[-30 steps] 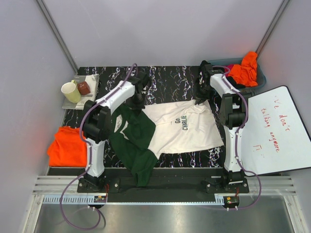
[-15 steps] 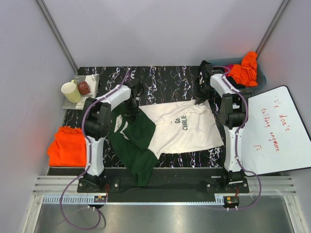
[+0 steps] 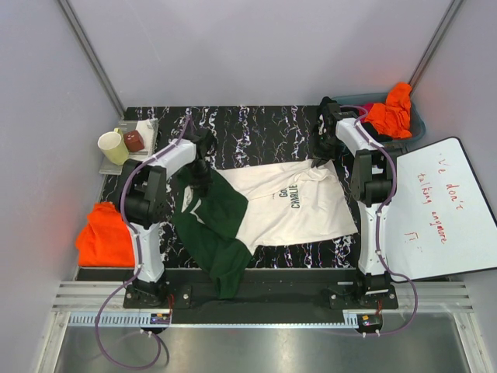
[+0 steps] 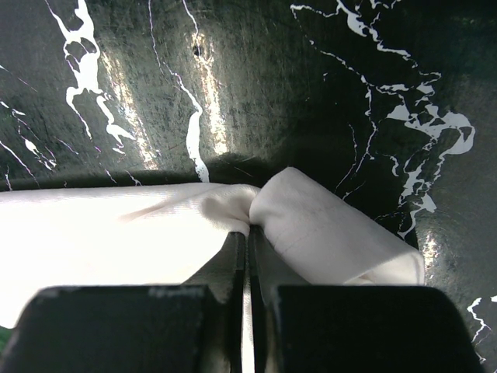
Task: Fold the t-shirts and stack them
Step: Fold the tshirt
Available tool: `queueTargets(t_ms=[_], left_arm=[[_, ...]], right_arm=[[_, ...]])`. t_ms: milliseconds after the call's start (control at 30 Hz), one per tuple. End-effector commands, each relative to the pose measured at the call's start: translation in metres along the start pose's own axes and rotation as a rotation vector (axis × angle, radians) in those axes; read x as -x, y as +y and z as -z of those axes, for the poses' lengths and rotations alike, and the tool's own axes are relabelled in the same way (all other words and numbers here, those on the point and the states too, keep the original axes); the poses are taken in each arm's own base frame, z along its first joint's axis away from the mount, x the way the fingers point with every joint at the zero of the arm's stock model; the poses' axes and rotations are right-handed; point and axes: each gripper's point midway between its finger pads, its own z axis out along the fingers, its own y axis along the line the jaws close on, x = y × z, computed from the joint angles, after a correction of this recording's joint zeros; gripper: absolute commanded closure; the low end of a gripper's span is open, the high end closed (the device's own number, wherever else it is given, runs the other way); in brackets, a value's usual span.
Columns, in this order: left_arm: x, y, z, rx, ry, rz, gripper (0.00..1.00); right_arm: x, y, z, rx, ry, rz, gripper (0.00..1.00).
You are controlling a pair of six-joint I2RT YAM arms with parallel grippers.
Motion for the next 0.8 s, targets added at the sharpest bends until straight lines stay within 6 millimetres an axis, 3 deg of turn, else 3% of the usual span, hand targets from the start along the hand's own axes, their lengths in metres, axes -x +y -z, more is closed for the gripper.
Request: queueTargets(t_ms=[0, 300, 433, 467, 533, 567, 667, 767], left_arm=[[0.030, -0.006, 0.030, -0.049, -0.134, 0.005, 1.00], [0.042, -0.016, -0.002, -0.031, -0.057, -0.004, 1.00], [0.050, -0.016, -0.011, 0.000, -0.038, 0.005, 1.00], [0.050, -0.016, -0.016, 0.008, -0.028, 0.005, 1.00], [0.059, -0.017, -0.015, 0.013, -0.040, 0.011, 1.00], [0.060, -0.016, -0.021, 0.023, -0.028, 0.014, 1.00], [0.068, -0.013, -0.025, 0.046, -0.017, 0.034, 1.00], [0.080, -0.008, -0.026, 0.031, -0.019, 0.073, 1.00]], right_arm=[[-0.026, -0.010, -0.027, -0.018, 0.107, -0.014, 0.98], [-0.013, -0.001, -0.006, 0.012, 0.054, 0.010, 0.96], [-0.022, -0.011, -0.013, -0.024, 0.080, 0.005, 0.95], [-0.025, -0.014, -0.016, -0.036, 0.088, 0.004, 0.87], [-0.026, -0.018, -0.017, -0.061, 0.088, 0.002, 0.52], [-0.026, -0.018, -0.017, -0.064, 0.088, 0.005, 0.26], [-0.019, -0.019, -0.013, -0.073, 0.066, 0.007, 0.01], [-0.010, -0.013, -0.002, -0.058, 0.031, 0.017, 0.00]])
